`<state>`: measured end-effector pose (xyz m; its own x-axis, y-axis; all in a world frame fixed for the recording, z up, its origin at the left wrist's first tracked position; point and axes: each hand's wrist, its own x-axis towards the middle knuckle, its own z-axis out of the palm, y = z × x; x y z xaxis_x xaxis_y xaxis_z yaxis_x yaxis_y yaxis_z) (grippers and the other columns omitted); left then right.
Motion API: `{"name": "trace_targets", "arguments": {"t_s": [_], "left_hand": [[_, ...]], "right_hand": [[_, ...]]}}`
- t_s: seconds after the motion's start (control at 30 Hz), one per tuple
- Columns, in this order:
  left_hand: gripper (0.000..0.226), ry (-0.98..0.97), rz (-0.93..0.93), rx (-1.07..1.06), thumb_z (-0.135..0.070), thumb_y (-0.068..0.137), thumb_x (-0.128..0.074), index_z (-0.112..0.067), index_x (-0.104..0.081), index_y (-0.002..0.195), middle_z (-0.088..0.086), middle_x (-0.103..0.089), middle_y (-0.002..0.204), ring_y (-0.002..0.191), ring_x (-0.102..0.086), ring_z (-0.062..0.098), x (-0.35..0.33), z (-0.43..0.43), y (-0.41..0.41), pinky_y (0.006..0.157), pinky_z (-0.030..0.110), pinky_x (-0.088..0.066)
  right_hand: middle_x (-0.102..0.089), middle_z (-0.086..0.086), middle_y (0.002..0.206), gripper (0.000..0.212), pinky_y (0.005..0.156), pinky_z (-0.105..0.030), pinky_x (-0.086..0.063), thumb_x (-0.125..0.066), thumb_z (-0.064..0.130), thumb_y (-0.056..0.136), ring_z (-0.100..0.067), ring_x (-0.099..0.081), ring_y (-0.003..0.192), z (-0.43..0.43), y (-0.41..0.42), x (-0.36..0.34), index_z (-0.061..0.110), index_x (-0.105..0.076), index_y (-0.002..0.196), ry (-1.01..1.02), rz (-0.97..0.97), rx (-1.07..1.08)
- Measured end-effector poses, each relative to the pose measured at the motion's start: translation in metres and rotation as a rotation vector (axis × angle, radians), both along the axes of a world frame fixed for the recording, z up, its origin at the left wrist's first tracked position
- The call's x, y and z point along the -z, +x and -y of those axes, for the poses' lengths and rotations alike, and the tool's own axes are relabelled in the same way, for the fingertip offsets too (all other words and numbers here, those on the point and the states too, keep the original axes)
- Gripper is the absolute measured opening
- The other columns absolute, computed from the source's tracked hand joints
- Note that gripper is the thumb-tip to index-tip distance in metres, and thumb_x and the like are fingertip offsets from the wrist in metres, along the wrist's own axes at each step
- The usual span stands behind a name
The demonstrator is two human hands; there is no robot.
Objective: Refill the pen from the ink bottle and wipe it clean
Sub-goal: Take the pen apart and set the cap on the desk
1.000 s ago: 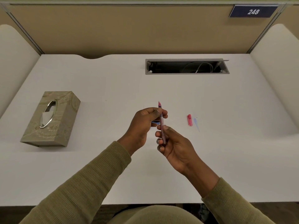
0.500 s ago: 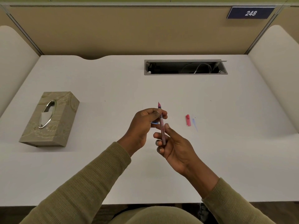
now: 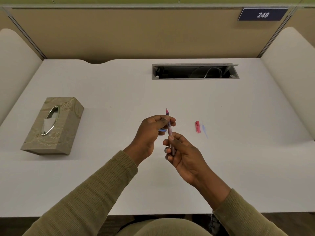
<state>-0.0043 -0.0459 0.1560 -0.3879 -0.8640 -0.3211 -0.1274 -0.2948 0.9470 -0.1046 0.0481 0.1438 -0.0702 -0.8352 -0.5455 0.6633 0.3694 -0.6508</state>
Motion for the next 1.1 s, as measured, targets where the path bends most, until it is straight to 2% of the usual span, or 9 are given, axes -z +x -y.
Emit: {"name": "trace_targets", "arguments": {"t_s": [0.13, 0.23, 0.33, 0.5, 0.67, 0.9, 1.03, 1.1], "left_hand": [[0.027, -0.006, -0.001, -0.004, -0.024, 0.102, -0.049, -0.024, -0.073, 0.092, -0.013, -0.076, 0.087, 0.093, -0.067, 0.011, 0.000, -0.001, 0.000, 0.076, 0.026, -0.048], [0.026, -0.005, -0.003, -0.008, -0.023, 0.102, -0.049, -0.023, -0.073, 0.093, -0.011, -0.075, 0.088, 0.093, -0.068, 0.011, -0.001, -0.001, 0.000, 0.073, 0.023, -0.047], [0.026, -0.004, -0.003, -0.018, -0.024, 0.102, -0.049, -0.024, -0.074, 0.093, -0.012, -0.076, 0.089, 0.098, -0.068, 0.016, 0.001, 0.001, 0.001, 0.080, 0.029, -0.048], [0.027, 0.008, -0.012, -0.053, -0.024, 0.102, -0.050, -0.023, -0.075, 0.092, -0.007, -0.078, 0.093, 0.107, -0.068, 0.026, 0.003, 0.003, 0.002, 0.090, 0.041, -0.049], [0.029, 0.024, -0.009, -0.106, -0.024, 0.101, -0.050, -0.025, -0.076, 0.088, -0.007, -0.078, 0.095, 0.110, -0.066, 0.026, 0.002, 0.007, 0.003, 0.100, 0.051, -0.046], [0.027, 0.007, -0.025, -0.186, -0.024, 0.102, -0.048, -0.023, -0.073, 0.094, -0.004, -0.075, 0.100, 0.107, -0.065, 0.020, 0.002, 0.014, 0.006, 0.093, 0.043, -0.047], [0.026, 0.018, -0.025, -0.207, -0.023, 0.103, -0.047, -0.019, -0.072, 0.098, -0.001, -0.074, 0.102, 0.108, -0.064, 0.021, 0.004, 0.017, 0.008, 0.088, 0.039, -0.048], [0.025, 0.033, -0.021, -0.211, -0.023, 0.103, -0.048, -0.016, -0.072, 0.102, 0.001, -0.074, 0.104, 0.107, -0.063, 0.020, 0.006, 0.017, 0.009, 0.084, 0.036, -0.047]], "right_hand": [[-0.068, -0.011, 0.085, 0.031, 0.053, -0.025, -0.046, -0.056, 0.025, 0.099, -0.015, -0.054, 0.061, -0.001, 0.000, 0.001, 0.009, -0.063, 0.124, -0.004, 0.053, 0.016], [-0.067, -0.011, 0.085, 0.031, 0.052, -0.025, -0.044, -0.050, 0.026, 0.102, -0.015, -0.053, 0.059, -0.002, -0.001, 0.003, 0.006, -0.068, 0.118, 0.001, 0.055, -0.001], [-0.066, -0.009, 0.083, 0.027, 0.054, -0.025, -0.043, -0.048, 0.023, 0.103, -0.015, -0.053, 0.060, -0.002, 0.000, 0.004, 0.007, -0.069, 0.111, -0.005, 0.021, -0.021], [-0.066, -0.008, 0.081, 0.019, 0.061, -0.029, -0.050, -0.051, 0.019, 0.103, -0.017, -0.059, 0.065, -0.004, 0.001, 0.006, 0.007, -0.064, 0.111, -0.012, -0.106, -0.043], [-0.070, -0.007, 0.085, 0.015, 0.073, -0.034, -0.055, -0.056, 0.020, 0.101, -0.020, -0.066, 0.077, -0.006, 0.002, 0.012, 0.010, -0.065, 0.108, -0.006, -0.248, -0.064], [-0.073, -0.006, 0.089, 0.017, 0.077, -0.033, -0.059, -0.059, 0.020, 0.099, -0.020, -0.071, 0.085, -0.008, 0.000, 0.021, 0.009, -0.065, 0.111, -0.012, -0.353, -0.074], [-0.071, -0.011, 0.102, 0.014, 0.083, -0.035, -0.061, -0.065, 0.021, 0.096, -0.023, -0.072, 0.095, -0.007, -0.004, 0.032, 0.011, -0.068, 0.106, 0.003, -0.467, -0.037], [-0.070, -0.006, 0.099, 0.013, 0.084, -0.034, -0.061, -0.068, 0.025, 0.094, -0.021, -0.070, 0.095, -0.005, -0.008, 0.039, 0.016, -0.070, 0.102, 0.015, -0.548, -0.025]]}}
